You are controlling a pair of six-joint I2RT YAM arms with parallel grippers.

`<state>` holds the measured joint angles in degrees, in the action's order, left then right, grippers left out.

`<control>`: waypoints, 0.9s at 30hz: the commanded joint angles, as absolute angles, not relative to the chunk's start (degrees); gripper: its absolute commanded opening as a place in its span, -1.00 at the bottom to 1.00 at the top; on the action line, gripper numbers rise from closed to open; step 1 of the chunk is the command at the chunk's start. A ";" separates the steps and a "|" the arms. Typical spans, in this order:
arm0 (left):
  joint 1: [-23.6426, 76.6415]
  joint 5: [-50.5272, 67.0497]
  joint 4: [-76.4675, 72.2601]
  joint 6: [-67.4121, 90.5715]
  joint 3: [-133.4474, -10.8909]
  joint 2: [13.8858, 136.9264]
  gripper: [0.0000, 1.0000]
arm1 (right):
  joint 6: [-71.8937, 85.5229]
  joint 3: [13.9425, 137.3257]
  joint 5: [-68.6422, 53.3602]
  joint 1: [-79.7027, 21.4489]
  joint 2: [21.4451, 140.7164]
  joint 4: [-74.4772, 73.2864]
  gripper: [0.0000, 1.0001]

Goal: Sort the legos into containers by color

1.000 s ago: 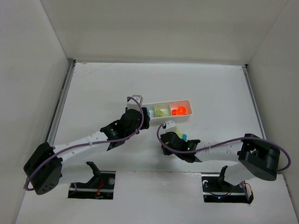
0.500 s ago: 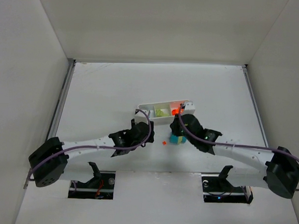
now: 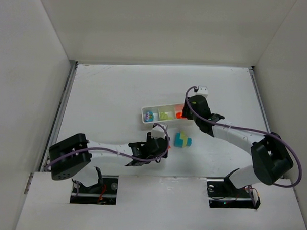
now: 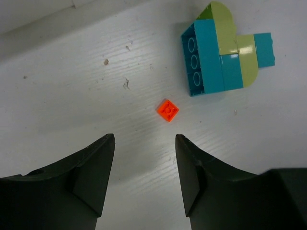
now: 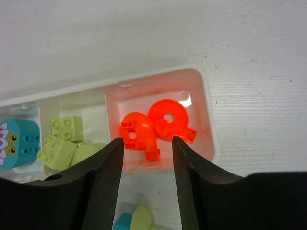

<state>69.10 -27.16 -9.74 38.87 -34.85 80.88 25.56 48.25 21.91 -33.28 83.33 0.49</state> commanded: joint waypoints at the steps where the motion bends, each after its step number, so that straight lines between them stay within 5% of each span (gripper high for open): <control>1: 70.44 -29.00 -11.69 37.98 -38.58 83.40 0.02 | 24.52 51.06 22.24 -33.18 82.27 4.22 0.08; 27: 72.20 -31.02 -10.81 26.28 -47.37 98.17 -0.18 | 27.07 38.94 21.36 -35.64 67.24 6.68 0.08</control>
